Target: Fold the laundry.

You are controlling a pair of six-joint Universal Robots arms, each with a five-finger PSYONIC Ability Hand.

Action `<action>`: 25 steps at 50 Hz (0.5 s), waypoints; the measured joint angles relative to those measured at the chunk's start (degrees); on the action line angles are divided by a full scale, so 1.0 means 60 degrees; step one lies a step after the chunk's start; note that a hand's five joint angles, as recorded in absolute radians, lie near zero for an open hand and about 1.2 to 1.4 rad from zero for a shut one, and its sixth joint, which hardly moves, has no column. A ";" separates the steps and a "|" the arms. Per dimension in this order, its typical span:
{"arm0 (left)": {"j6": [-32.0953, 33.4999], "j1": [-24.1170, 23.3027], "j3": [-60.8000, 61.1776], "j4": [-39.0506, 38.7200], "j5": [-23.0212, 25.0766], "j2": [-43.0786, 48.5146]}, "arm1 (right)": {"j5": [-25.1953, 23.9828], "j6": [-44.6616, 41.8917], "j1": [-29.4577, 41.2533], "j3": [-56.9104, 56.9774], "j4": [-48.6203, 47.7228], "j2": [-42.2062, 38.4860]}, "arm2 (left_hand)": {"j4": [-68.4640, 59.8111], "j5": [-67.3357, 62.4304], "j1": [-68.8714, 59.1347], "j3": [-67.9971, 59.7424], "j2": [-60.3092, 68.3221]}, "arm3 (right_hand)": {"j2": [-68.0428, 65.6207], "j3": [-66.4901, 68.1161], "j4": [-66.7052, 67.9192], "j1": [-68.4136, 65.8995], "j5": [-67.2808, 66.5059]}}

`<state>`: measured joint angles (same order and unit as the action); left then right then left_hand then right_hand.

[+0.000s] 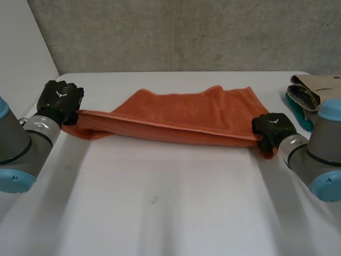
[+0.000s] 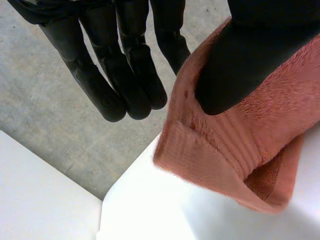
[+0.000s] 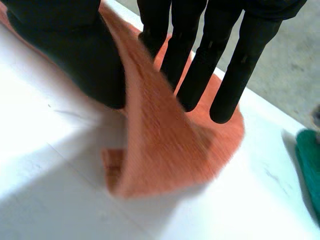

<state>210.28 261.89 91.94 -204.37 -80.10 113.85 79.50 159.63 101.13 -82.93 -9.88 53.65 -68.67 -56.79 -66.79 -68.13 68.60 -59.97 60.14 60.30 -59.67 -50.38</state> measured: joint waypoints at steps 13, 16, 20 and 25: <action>-0.0116 -0.0038 -0.0045 0.0429 -0.0082 -0.0282 | 0.1506 0.1953 -0.0637 0.1138 0.1564 -0.0542 | -0.0001 0.0000 0.0000 0.0000 0.0000 | 0.0160 -0.0378 -0.0447 0.0136 0.0549; -0.0125 -0.0047 -0.0025 0.0559 -0.0062 -0.0281 | 0.1438 0.2330 -0.0770 0.1346 0.1986 -0.0640 | -0.0001 0.0000 0.0000 0.0000 0.0000 | -0.1254 0.1160 0.1153 -0.0909 -0.0860; -0.0162 -0.0051 0.0037 0.0961 -0.0028 -0.0381 | 0.1075 0.2622 -0.0938 0.1474 0.2550 -0.0465 | -0.0001 0.0000 0.0000 0.0000 0.0000 | -0.1306 0.1316 0.1356 -0.0909 -0.0883; -0.0172 -0.0009 0.0176 0.2013 0.0061 -0.1204 | 0.0519 0.1709 -0.1175 0.1289 0.3405 0.0628 | -0.0001 0.0001 0.0000 0.0000 0.0000 | -0.1306 0.1316 0.1357 -0.0909 -0.0883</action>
<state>209.25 261.83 93.00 -192.30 -79.74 106.62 82.61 169.89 94.08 -75.19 10.55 57.42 -68.67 -56.78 -66.79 -68.13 68.60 -67.81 68.03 68.44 -65.12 -55.67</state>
